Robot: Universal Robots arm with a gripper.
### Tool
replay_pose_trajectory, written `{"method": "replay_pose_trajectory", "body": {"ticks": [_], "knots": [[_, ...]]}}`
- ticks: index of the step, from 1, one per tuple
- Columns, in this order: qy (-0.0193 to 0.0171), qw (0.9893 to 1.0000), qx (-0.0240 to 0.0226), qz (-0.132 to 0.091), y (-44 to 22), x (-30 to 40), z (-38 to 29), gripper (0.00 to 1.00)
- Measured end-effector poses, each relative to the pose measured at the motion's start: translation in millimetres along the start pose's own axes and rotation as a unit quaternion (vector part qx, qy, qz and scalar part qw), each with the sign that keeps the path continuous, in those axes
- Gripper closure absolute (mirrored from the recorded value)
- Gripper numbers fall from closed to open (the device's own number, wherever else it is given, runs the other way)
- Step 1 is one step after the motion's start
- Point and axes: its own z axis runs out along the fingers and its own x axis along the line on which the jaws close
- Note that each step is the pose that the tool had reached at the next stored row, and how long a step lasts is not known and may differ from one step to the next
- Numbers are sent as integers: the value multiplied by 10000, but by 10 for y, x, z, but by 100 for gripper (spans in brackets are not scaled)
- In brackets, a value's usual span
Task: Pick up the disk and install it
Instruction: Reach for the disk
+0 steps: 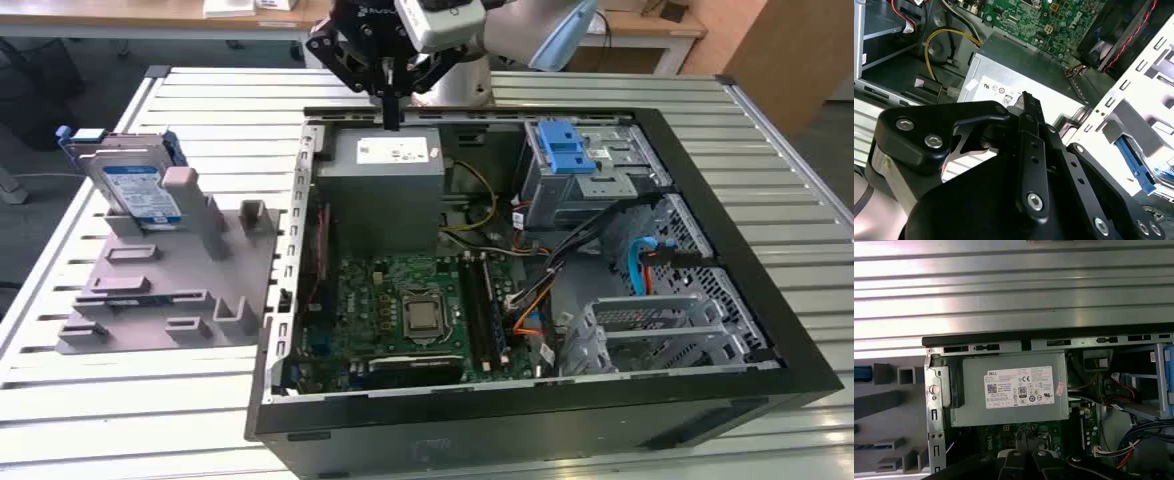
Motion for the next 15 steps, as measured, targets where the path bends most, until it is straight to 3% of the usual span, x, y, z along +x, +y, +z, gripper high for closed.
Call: {"method": "replay_pose_trajectory", "body": {"ticks": [15], "knots": [[0,10000,0,0,-4,56,-1,89]]}}
